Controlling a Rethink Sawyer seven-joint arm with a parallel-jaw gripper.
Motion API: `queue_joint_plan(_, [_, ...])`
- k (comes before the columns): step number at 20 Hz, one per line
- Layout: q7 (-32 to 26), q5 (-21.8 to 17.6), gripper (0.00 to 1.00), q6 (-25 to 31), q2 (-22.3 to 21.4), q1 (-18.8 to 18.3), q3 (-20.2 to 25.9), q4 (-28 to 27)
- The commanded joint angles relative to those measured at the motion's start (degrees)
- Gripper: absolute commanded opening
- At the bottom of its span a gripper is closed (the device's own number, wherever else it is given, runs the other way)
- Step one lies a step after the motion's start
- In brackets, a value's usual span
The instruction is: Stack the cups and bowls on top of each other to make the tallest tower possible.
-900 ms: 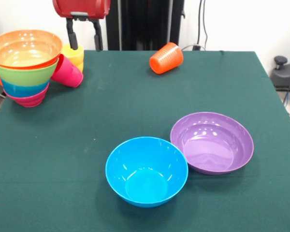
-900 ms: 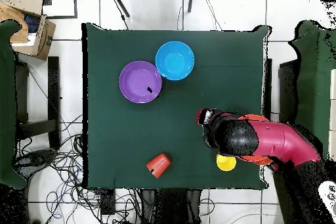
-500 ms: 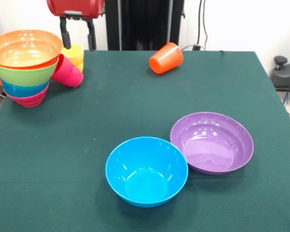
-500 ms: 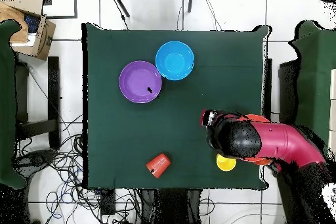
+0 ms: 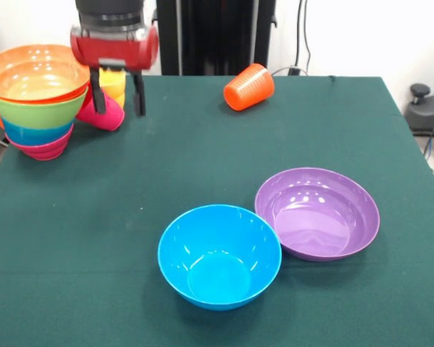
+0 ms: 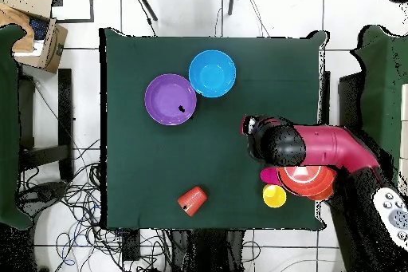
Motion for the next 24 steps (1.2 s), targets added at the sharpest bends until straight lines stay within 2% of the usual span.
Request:
queue_joint_plan(1, [0.42, -1.03, 1.00, 7.81, 9.82, 5.12, -4.11, -15.10])
queue_joint_plan(7, [3.03, 0.45, 1.00, 8.27, 13.35, 7.22, -6.13, -20.83])
queue_joint_plan(12, [4.07, 2.64, 1.00, 8.64, 13.56, 8.36, -6.67, -22.12])
queue_joint_plan(16, [5.52, 5.28, 1.00, 11.43, 14.06, 10.45, -7.42, -25.19])
queue_joint_plan(24, [6.99, 10.76, 1.00, 14.72, 13.10, 14.26, -8.62, -27.62])
